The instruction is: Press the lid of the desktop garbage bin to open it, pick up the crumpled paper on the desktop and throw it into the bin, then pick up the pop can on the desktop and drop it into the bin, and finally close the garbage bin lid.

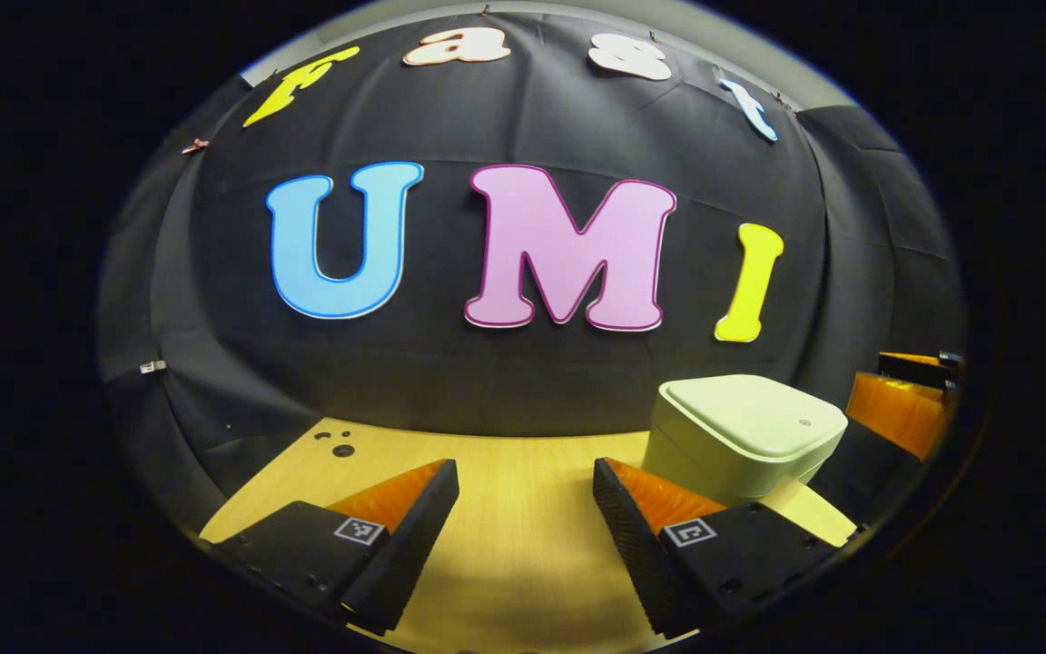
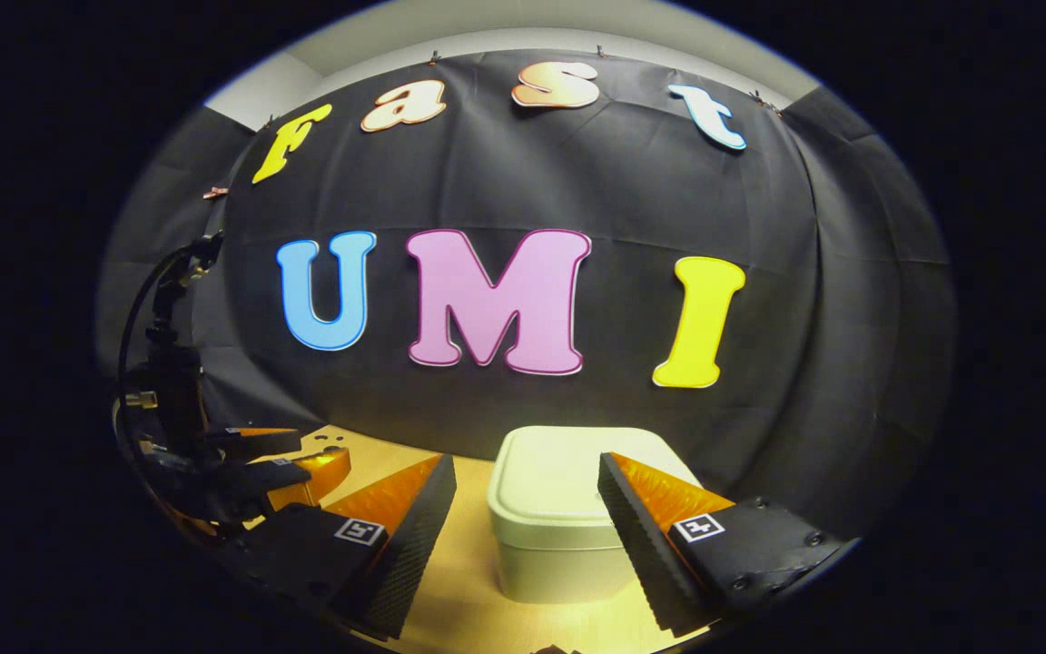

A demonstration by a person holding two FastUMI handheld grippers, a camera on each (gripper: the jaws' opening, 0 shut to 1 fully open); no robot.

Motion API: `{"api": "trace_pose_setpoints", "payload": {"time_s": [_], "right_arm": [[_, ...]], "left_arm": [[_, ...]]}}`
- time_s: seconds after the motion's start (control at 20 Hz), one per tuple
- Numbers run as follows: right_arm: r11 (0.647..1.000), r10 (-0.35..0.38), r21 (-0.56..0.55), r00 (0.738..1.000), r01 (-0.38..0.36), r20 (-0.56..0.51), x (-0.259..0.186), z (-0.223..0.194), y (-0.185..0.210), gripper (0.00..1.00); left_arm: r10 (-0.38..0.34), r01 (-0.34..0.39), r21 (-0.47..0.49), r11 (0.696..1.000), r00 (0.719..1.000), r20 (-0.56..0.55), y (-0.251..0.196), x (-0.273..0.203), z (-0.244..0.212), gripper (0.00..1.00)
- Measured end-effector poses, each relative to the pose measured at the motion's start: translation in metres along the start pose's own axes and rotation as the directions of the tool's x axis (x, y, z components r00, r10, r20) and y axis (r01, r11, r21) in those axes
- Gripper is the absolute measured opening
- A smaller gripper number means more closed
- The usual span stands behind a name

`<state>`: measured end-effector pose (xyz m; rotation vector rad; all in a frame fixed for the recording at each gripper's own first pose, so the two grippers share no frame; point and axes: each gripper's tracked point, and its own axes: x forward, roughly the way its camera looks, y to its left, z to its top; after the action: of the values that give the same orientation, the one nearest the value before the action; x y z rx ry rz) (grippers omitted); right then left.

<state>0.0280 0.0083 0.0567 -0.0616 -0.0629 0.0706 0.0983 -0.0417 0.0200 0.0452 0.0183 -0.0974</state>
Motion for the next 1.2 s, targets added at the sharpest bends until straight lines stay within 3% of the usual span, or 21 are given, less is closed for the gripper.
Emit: {"api": "trace_pose_setpoints", "payload": {"time_s": [0.4,0.85,1.2], "right_arm": [[1.0,-0.008,-0.004,0.998,0.008,-0.056,-0.014,-0.042,0.057,0.98],[0.998,-0.05,0.02,0.995,0.052,-0.089,-0.024,-0.069,0.066,0.98],[0.997,-0.054,0.051,0.992,0.061,-0.115,-0.023,-0.08,0.072,0.98]], "left_arm": [[-0.032,0.032,-0.008,0.999,0.999,0.024,0.038,-0.027,-0.002,0.96],[-0.075,0.075,-0.003,0.997,0.997,0.03,0.049,-0.064,-0.016,0.96],[-0.101,0.101,-0.006,0.995,0.994,-0.03,0.047,-0.068,-0.037,0.96]]}}
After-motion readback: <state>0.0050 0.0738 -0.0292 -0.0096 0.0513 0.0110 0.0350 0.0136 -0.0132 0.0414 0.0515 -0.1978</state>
